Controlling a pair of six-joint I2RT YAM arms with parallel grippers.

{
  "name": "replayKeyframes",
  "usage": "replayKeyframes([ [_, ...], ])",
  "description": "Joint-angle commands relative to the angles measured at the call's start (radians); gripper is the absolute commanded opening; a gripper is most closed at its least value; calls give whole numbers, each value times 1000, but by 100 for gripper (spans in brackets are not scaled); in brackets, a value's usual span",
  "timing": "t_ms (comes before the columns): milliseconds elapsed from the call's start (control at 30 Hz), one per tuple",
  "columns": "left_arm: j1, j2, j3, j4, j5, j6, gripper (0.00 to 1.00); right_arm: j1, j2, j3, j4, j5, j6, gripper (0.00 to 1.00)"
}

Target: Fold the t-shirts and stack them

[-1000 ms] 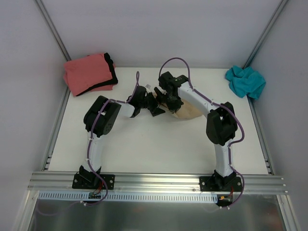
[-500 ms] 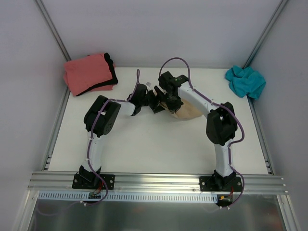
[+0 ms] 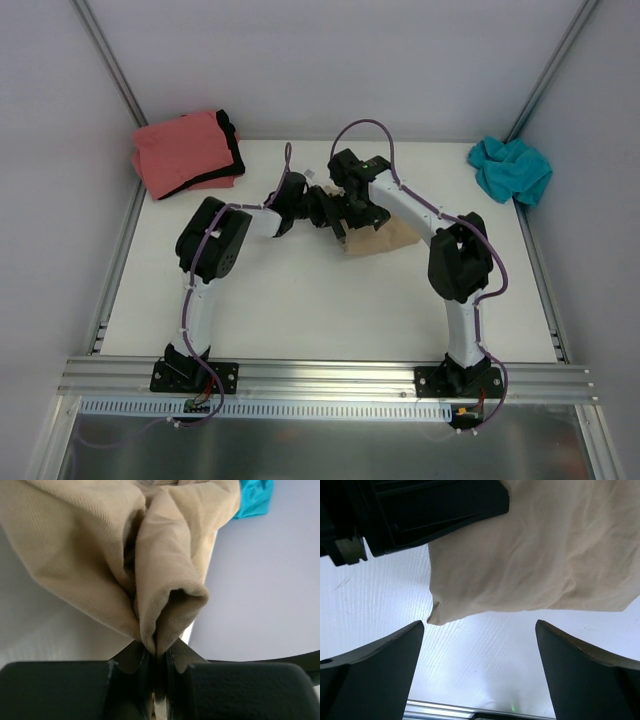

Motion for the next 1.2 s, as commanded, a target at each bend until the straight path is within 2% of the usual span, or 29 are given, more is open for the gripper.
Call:
replayKeyframes([
  [0, 27, -40, 58, -84, 45, 107, 0, 4, -74, 44, -12, 34, 25, 99],
  [67, 47, -71, 111, -260, 47, 187, 0, -7, -91, 56, -12, 42, 24, 99],
  [100, 54, -82, 133, -332, 29, 283, 0, -11, -102, 65, -14, 40, 25, 100],
  [133, 66, -103, 180, -485, 9, 331, 0, -21, -121, 70, -15, 40, 30, 99],
  [267, 104, -152, 274, -763, -113, 561, 0, -47, -189, 67, -3, 40, 31, 100],
  [367, 126, -165, 346, -866, -194, 634, 0, -64, -243, 48, 8, 34, 33, 100],
  [467, 141, -148, 450, -1036, -272, 750, 0, -71, -299, 18, 27, 34, 33, 99],
  [633, 144, -90, 621, -1210, -367, 869, 0, -82, -379, -47, 46, 40, 35, 99],
  [833, 156, -27, 744, -1366, -452, 1005, 0, -106, -508, -182, 98, 40, 39, 100],
  [1167, 172, 18, 685, -1413, -354, 1042, 0, -133, -606, -274, 112, 35, 33, 99],
])
